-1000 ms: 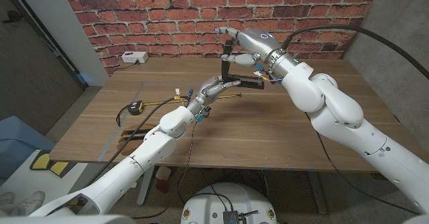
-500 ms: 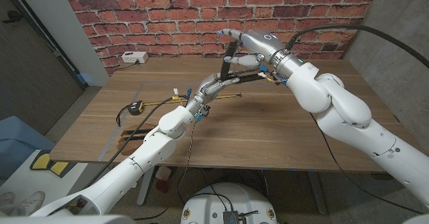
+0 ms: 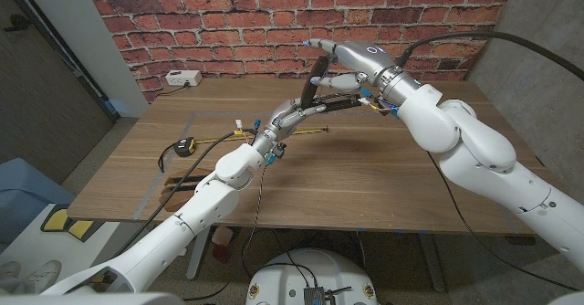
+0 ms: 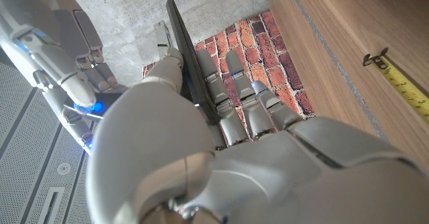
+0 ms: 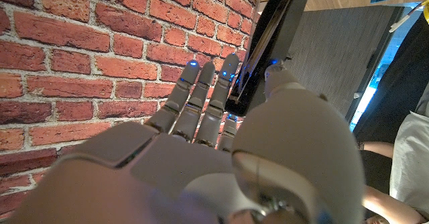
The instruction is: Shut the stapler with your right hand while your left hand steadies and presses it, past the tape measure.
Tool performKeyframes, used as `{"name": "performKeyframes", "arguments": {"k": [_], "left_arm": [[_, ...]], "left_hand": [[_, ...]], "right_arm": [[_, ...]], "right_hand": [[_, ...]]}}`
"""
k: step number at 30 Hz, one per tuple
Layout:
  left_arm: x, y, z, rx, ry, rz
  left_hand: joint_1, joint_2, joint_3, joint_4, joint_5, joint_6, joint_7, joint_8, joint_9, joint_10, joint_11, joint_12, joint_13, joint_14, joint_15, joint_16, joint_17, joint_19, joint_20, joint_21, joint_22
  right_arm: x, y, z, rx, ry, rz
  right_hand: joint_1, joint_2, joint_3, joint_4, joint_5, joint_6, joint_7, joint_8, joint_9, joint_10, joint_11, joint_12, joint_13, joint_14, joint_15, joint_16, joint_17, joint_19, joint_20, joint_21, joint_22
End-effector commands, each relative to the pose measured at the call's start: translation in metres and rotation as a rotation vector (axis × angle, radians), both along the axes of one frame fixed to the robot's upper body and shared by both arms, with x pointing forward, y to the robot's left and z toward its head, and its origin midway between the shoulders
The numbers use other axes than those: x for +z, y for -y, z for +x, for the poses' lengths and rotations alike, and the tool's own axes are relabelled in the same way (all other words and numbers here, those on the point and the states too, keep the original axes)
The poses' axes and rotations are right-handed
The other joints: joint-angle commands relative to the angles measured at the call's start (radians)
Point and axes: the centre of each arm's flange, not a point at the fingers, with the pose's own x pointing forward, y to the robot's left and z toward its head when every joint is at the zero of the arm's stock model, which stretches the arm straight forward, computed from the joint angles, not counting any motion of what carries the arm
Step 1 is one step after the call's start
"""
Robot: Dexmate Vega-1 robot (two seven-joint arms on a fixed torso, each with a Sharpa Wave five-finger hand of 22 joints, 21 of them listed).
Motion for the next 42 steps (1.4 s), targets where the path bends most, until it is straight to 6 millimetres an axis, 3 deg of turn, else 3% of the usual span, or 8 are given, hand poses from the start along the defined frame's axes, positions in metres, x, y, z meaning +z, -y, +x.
{"name": "performKeyframes", "arguments": {"k": [1,21,28,34,42], "left_arm": [[-0.002,0.0,0.001,-0.016,-0.016,-0.007],[-0.004,0.003,0.006,-0.034,-0.031,-0.02],[-0.005,0.003,0.007,-0.039,-0.038,-0.019],[-0.005,0.004,0.008,-0.044,-0.041,-0.018],[-0.007,0.004,0.01,-0.047,-0.049,-0.028]], "left_hand": [[0.067,0.076,0.014,0.018,0.008,0.077,-0.04,0.006,0.018,0.026,-0.026,-0.001,0.003,0.009,-0.169,-0.003,0.003,-0.001,-0.002,-0.003,0.002],[0.069,0.076,0.014,0.017,0.008,0.078,-0.042,0.004,0.02,0.027,-0.026,-0.004,0.006,0.011,-0.17,-0.008,0.008,0.0,-0.003,-0.006,0.002],[0.069,0.076,0.014,0.017,0.008,0.08,-0.04,0.004,0.021,0.029,-0.026,-0.005,0.006,0.012,-0.17,-0.009,0.009,0.0,-0.003,-0.006,0.002],[0.069,0.076,0.014,0.017,0.008,0.08,-0.041,0.002,0.021,0.029,-0.026,-0.005,0.008,0.013,-0.17,-0.011,0.011,0.0,-0.004,-0.007,0.002],[0.07,0.075,0.013,0.016,0.008,0.08,-0.041,0.001,0.022,0.03,-0.026,-0.007,0.008,0.014,-0.17,-0.012,0.013,0.0,-0.004,-0.008,0.002]], "right_arm": [[0.008,0.029,0.008,0.037,-0.063,0.068],[-0.001,0.055,0.018,0.04,-0.109,0.124],[-0.002,0.062,0.019,0.043,-0.108,0.153],[-0.004,0.065,0.02,0.041,-0.117,0.16],[-0.003,0.073,0.021,0.042,-0.131,0.164]], "right_hand": [[0.144,0.141,-0.001,0.0,0.01,0.004,-0.009,0.001,0.005,0.042,-0.06,0.008,0.005,-0.007,-0.186,-0.003,0.003,-0.002,-0.028,0.006,0.0],[0.14,0.149,-0.003,0.005,0.01,0.011,-0.011,0.004,0.005,0.029,-0.069,0.017,0.01,-0.013,-0.187,-0.008,0.008,-0.01,-0.026,0.011,-0.001],[0.123,0.152,-0.004,0.016,0.011,0.015,-0.01,0.005,0.006,0.016,-0.073,0.019,0.013,-0.015,-0.18,-0.019,0.002,-0.009,-0.023,0.014,-0.002],[0.025,0.118,-0.04,0.054,0.008,0.016,0.004,0.006,0.005,-0.095,-0.052,-0.038,-0.016,-0.038,-0.167,-0.045,-0.01,-0.01,0.008,0.017,-0.007],[-0.037,0.107,-0.052,0.072,0.016,0.003,0.014,0.005,0.004,-0.16,-0.034,-0.086,-0.042,-0.061,-0.164,-0.068,-0.022,-0.012,0.028,0.012,-0.01]]}}
